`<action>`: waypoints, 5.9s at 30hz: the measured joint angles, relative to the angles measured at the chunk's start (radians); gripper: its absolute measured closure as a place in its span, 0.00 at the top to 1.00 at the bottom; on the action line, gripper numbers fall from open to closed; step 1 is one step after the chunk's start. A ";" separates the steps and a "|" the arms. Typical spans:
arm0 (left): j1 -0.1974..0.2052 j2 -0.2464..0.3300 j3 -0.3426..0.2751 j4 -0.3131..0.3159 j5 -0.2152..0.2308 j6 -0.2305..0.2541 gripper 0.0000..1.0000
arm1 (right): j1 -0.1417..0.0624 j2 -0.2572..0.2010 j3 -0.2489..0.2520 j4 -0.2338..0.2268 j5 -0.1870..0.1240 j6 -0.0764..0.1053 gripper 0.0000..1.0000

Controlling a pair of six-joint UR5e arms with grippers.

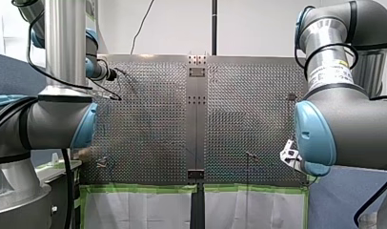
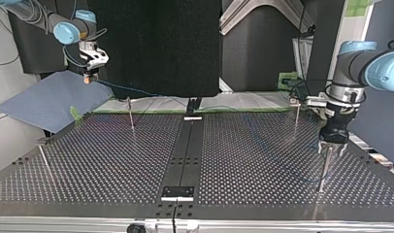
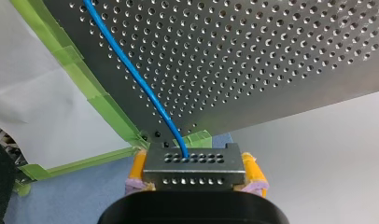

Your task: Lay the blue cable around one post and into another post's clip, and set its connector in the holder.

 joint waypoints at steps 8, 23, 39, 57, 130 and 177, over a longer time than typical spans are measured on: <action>-0.004 0.031 -0.019 -0.006 0.001 0.007 1.00 | 0.000 0.000 0.000 0.002 0.000 0.000 0.00; 0.034 0.127 -0.064 -0.056 -0.027 0.049 1.00 | 0.000 0.000 0.000 0.002 -0.001 0.004 0.00; 0.051 0.232 0.048 -0.190 -0.159 0.183 1.00 | 0.004 0.000 -0.001 0.000 0.000 0.006 0.00; -0.094 0.188 0.196 -0.339 -0.308 0.331 1.00 | 0.009 0.000 -0.004 0.002 0.000 0.010 0.00; -0.136 0.134 0.269 -0.604 -0.331 0.946 1.00 | 0.018 0.000 -0.006 0.005 0.000 0.005 0.00; -0.120 0.130 0.237 -0.671 -0.363 1.014 1.00 | 0.026 0.000 -0.006 0.003 0.000 0.011 0.00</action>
